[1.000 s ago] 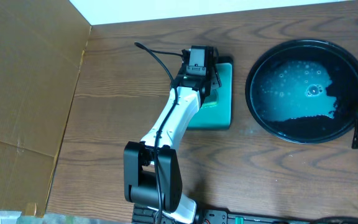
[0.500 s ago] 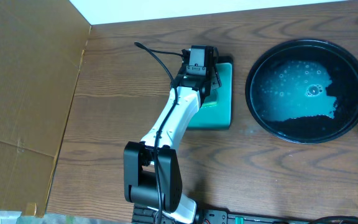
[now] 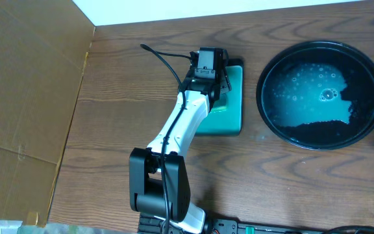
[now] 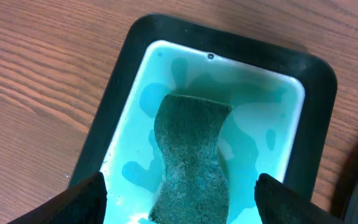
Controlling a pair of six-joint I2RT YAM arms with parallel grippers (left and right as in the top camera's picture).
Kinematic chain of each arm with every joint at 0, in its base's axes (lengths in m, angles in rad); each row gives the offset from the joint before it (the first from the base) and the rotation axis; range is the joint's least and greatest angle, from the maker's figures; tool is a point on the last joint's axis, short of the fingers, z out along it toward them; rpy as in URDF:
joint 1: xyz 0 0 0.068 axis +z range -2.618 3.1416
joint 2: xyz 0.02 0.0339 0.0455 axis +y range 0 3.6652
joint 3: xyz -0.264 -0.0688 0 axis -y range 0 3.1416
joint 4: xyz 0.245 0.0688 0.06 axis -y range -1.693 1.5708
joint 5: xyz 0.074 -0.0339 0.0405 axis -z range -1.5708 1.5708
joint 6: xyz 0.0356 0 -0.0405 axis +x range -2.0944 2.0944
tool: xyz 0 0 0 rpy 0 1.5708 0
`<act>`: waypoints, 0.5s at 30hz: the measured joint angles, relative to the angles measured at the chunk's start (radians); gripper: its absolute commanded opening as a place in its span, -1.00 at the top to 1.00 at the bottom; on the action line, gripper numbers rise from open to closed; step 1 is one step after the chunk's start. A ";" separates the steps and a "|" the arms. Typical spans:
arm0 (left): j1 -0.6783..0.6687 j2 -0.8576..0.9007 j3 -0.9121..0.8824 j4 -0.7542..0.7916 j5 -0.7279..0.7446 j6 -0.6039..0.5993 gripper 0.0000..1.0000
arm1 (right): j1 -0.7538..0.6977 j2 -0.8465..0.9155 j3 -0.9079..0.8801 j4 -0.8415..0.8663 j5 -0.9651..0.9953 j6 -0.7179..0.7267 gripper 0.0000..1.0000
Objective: Clean dirty plates on tray and stack at the side
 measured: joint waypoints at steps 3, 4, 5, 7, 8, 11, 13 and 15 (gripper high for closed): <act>0.000 0.000 0.000 0.000 0.000 0.000 -0.54 | 0.032 0.000 0.000 -0.002 0.023 -0.008 -0.99; 0.000 0.000 0.000 0.000 0.000 0.000 -0.54 | 0.041 0.000 0.000 -0.002 0.024 -0.011 -0.98; 0.000 0.000 0.000 0.000 0.000 0.000 -0.54 | 0.052 0.000 0.000 -0.002 0.027 -0.015 -0.98; 0.000 0.000 0.000 0.000 0.000 0.000 -0.54 | 0.063 0.000 0.000 -0.002 0.030 -0.019 -0.98; 0.000 0.000 0.000 0.000 0.000 0.000 -0.54 | 0.069 0.000 0.000 -0.003 0.033 -0.019 -0.98; 0.000 0.000 0.000 0.000 0.000 0.000 -0.54 | 0.075 0.000 0.000 -0.003 0.036 -0.022 -0.98; 0.000 0.000 0.000 0.000 0.000 0.000 -0.54 | 0.075 0.000 0.000 -0.003 0.036 -0.022 -0.98; 0.000 0.000 0.000 0.000 0.000 0.000 -0.54 | 0.075 0.000 0.000 -0.003 0.037 -0.022 -0.99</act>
